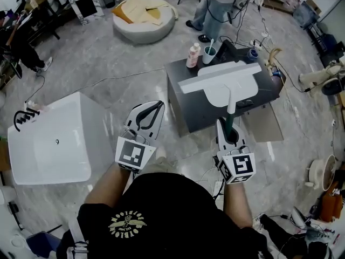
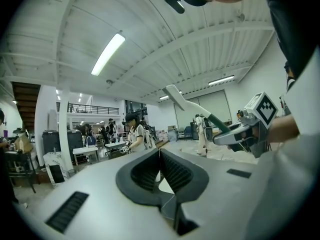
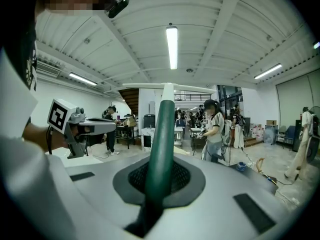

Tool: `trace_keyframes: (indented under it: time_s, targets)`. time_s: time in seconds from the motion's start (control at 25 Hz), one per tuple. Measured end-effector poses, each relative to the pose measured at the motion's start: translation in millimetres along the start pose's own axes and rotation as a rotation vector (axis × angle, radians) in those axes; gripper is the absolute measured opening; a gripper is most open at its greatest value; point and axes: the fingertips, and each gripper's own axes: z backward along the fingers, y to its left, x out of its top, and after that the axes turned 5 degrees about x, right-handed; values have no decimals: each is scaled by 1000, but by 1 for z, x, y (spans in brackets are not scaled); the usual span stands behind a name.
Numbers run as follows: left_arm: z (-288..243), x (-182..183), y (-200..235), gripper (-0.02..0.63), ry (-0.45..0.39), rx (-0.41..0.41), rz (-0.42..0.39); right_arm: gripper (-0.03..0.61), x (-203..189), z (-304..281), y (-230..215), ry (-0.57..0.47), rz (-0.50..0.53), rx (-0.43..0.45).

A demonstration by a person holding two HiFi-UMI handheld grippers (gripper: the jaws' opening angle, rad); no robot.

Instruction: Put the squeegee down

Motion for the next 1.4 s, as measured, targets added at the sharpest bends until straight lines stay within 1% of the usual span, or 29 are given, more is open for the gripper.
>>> trace_keyframes:
  time_s: [0.12, 0.36, 0.64, 1.04, 1.2, 1.4]
  targets:
    - [-11, 2, 14, 25, -18, -4, 6, 32, 6, -15, -4, -2, 5, -10]
    - [-29, -1, 47, 25, -28, -21, 15, 32, 20, -47, -7, -1, 20, -36]
    - [-44, -8, 80, 25, -47, -34, 27, 32, 19, -79, -5, 18, 31, -64]
    - [-63, -12, 81, 25, -47, -70, 23, 32, 11, -92, -14, 47, 31, -74]
    - [-75, -19, 83, 25, -23, -50, 38, 32, 1, -101, -28, 67, 18, -63]
    - [-98, -18, 82, 25, -18, -36, 20, 32, -20, -115, -51, 97, -6, -47]
